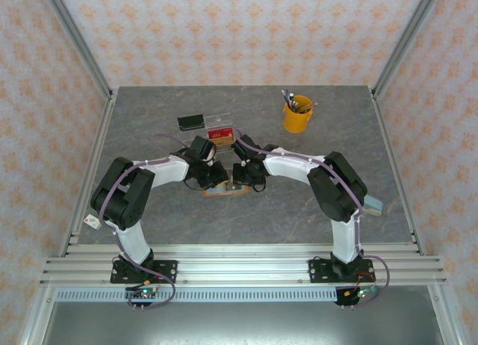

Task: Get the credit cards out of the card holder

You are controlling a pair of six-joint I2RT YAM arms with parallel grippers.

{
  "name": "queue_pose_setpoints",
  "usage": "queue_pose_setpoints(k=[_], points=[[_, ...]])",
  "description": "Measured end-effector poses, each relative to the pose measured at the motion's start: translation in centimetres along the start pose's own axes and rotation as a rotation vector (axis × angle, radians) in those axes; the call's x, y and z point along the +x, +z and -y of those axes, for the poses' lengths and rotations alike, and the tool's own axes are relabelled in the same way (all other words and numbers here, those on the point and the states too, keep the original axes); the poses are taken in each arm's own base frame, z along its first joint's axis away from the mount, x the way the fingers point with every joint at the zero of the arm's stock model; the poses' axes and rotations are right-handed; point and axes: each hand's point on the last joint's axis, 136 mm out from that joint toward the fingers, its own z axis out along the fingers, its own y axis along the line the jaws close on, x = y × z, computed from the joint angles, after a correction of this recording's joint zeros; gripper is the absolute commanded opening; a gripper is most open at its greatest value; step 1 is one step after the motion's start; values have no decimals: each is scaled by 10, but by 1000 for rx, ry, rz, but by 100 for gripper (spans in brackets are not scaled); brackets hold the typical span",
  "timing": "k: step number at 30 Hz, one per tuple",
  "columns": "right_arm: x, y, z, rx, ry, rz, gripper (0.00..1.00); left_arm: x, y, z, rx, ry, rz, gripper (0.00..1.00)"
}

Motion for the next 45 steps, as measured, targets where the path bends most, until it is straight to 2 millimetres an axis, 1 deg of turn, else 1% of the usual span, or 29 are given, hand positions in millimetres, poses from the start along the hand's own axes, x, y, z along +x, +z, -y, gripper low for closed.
queue_pose_setpoints(k=[13,20,26,33,37,42,45], points=[[0,1,2,-7,11,-20,20,-4,0,3,109,-22,-6,14],[0,1,1,-6,12,-24,20,-5,0,3,130,-22,-11,0],[0,1,2,-4,14,-27,20,-6,-1,3,138,-13,-9,0],[-1,1,2,-8,20,-23,21,-6,-1,-1,120,43,3,0],[-1,0,-1,-29,19,-17,21,-4,-4,-3,111,63,3,0],[-1,1,-6,-64,20,-22,21,-4,-11,-9,100,52,4,0],[0,1,-9,-83,22,-29,21,-5,-14,-9,100,48,8,0]])
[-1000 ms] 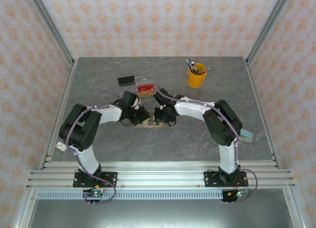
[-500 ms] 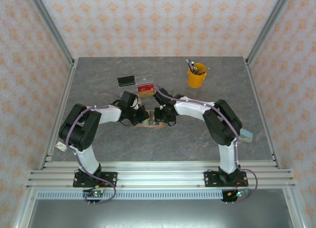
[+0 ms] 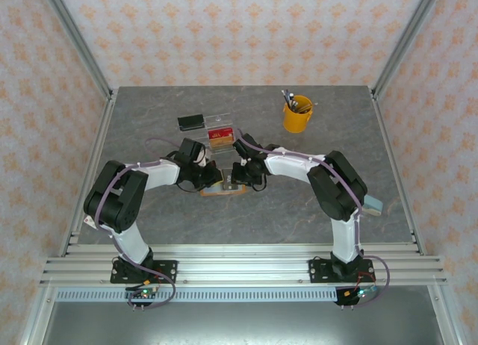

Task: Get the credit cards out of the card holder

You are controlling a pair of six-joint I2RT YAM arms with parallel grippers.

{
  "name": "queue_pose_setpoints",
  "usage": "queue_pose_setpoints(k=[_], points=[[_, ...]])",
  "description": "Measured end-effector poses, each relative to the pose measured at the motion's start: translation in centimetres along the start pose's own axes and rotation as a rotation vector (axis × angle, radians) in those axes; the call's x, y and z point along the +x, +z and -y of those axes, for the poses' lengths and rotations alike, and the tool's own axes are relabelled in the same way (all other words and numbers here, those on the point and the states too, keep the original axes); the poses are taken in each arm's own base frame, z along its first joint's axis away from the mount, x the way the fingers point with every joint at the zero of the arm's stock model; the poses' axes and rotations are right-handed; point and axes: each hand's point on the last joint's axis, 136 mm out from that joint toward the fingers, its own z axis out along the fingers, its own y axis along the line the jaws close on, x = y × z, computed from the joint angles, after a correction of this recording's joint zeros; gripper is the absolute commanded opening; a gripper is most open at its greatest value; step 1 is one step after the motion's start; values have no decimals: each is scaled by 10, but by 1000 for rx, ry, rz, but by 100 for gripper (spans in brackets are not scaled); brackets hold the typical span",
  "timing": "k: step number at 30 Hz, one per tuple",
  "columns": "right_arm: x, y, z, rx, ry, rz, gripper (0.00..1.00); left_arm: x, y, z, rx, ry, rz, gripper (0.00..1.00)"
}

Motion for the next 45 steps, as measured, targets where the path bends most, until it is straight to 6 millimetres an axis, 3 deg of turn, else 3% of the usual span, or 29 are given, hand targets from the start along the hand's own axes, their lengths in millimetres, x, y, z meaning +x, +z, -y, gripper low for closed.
queue_pose_setpoints(k=[16,23,27,45], points=[[0,0,-1,-15,12,-6,21,0,-10,-17,-68,0,4,0],[-1,0,-3,-29,11,-1,21,1,-10,-16,-58,-11,-4,22],[-2,-2,-6,-45,8,0,21,1,-10,-14,-51,-32,-7,28],[-1,5,-9,-58,10,-27,21,0,-5,-9,-7,-70,-15,28]])
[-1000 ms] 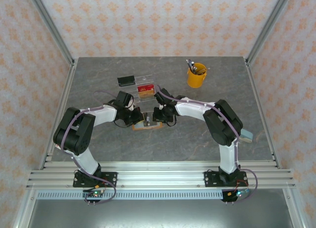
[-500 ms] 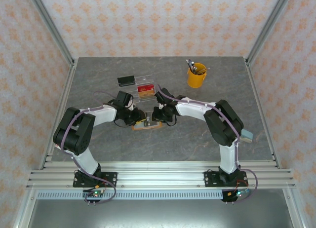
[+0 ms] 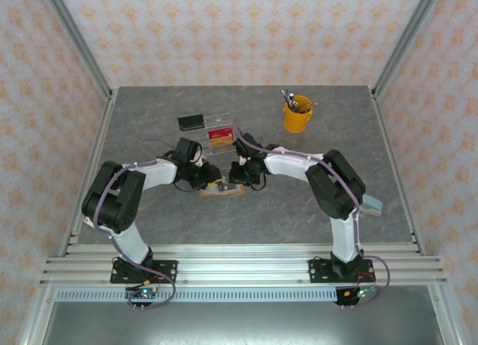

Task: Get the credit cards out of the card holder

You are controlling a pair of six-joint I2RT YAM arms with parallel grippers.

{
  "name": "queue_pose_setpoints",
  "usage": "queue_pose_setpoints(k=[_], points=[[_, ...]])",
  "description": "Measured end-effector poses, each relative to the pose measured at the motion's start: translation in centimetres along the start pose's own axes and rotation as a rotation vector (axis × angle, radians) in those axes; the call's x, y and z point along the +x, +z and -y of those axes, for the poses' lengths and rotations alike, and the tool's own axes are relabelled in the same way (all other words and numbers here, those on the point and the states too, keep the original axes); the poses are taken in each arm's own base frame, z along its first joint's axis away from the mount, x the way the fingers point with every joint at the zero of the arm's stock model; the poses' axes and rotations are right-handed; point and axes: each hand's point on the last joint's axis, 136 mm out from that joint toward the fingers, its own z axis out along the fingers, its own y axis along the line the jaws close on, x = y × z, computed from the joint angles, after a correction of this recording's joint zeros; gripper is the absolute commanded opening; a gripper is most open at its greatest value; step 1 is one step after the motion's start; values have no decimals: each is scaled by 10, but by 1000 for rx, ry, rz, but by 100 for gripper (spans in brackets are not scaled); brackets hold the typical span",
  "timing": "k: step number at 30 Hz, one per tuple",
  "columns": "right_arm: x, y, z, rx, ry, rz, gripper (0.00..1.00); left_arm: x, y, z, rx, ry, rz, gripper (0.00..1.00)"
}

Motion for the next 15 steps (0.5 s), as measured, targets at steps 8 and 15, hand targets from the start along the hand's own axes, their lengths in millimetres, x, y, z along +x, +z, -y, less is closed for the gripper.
queue_pose_setpoints(k=[8,15], points=[[0,1,-1,-4,0,-4,21,-1,1,-1,9,-6,-7,19],[-1,1,0,0,0,-1,21,-4,-2,-2,24,-6,-10,0]])
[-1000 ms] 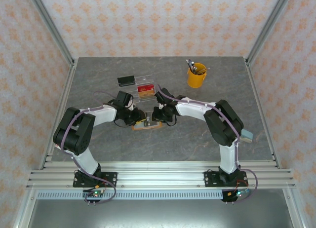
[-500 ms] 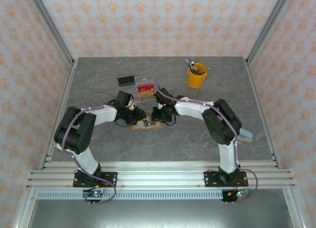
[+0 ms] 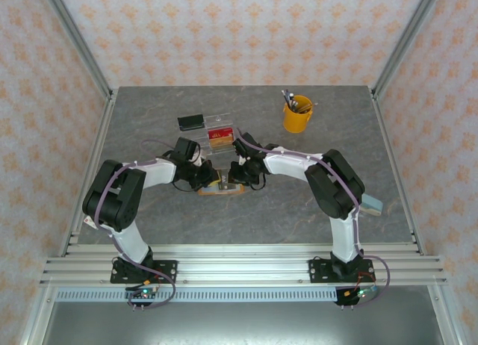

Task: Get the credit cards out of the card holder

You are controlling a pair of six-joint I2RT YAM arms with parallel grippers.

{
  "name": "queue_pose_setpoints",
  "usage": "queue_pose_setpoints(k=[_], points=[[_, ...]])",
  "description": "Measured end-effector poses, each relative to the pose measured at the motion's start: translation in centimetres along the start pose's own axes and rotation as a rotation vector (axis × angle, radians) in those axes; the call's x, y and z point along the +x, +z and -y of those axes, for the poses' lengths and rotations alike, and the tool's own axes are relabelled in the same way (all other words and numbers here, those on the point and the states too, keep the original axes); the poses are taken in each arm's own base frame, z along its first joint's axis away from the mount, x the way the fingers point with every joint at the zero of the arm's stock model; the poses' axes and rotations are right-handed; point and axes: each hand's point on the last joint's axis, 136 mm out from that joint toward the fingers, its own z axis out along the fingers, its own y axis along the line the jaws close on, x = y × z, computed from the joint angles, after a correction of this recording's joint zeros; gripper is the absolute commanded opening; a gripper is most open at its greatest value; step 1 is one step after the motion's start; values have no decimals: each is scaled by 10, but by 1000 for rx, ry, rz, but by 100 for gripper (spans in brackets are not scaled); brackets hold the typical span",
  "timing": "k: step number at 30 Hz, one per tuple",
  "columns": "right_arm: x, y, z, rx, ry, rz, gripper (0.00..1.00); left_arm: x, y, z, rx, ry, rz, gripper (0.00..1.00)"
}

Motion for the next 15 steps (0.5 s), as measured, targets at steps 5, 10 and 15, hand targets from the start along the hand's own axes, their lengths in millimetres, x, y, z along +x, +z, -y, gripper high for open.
queue_pose_setpoints(k=[5,10,15], points=[[-1,0,2,12,0,7,21,-2,-15,-8,-32,26,10,0],[-1,0,3,16,0,11,21,-4,-43,-13,-123,96,55,0],[-2,-3,1,11,-1,18,25,-5,-76,-10,-213,197,114,0]])
